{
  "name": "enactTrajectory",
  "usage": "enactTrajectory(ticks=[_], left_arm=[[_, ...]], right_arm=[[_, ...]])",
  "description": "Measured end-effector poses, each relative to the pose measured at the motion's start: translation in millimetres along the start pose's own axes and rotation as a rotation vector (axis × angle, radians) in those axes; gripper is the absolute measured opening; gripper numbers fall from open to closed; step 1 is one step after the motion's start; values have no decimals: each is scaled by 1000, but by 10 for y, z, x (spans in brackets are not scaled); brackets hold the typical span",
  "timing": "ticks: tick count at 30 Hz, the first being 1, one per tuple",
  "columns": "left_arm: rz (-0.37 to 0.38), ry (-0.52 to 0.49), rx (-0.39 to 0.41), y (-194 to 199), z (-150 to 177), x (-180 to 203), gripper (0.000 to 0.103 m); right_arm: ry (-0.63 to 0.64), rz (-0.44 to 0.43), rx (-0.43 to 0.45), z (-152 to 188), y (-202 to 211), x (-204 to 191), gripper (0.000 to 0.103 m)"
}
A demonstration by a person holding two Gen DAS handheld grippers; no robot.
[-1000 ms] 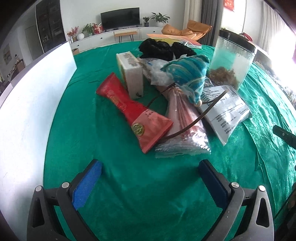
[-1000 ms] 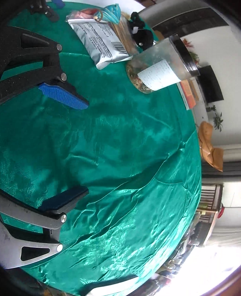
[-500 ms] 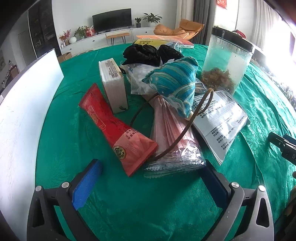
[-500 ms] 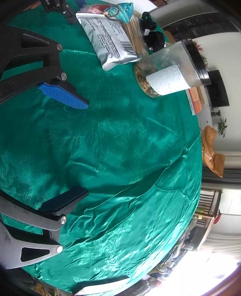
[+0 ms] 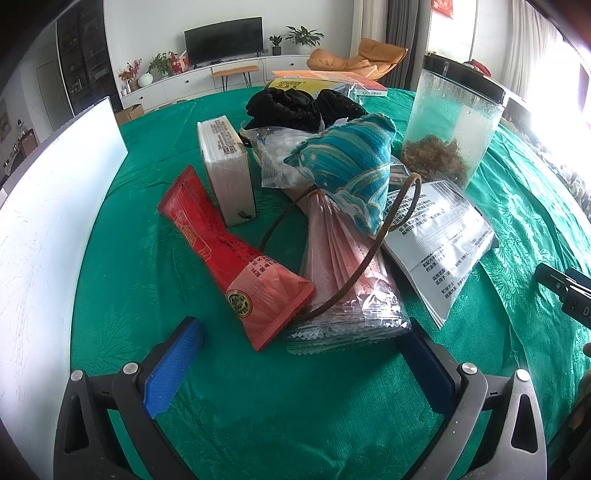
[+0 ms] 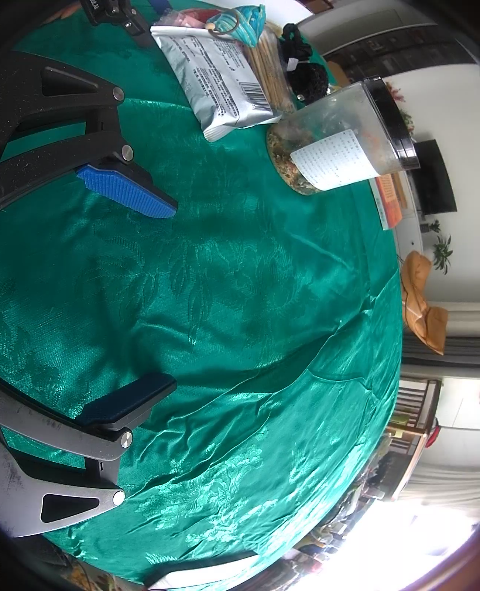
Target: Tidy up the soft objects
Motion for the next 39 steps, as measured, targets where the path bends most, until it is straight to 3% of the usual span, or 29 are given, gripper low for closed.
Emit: enactTrajectory(ticks=[19, 23, 39], left_arm=[[19, -27, -31, -48, -92, -11, 103], [16, -35, 3, -54, -79, 7, 103], [18, -33, 3, -63, -80, 11, 103]], right_arm=[[0, 0, 0, -4, -1, -1, 89], [0, 0, 0, -3, 1, 0, 89], [0, 0, 0, -5, 1, 0, 89]])
Point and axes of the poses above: each gripper's, at about its wrist camera, not at the fingertips, and y roughly against the way its jaws point, x to its right, z to its underside, the point moved 1 cm from there along -y, roughly the way its jaws point, and after that the axes turned 13 degrees about z, right-handed, at the moved point
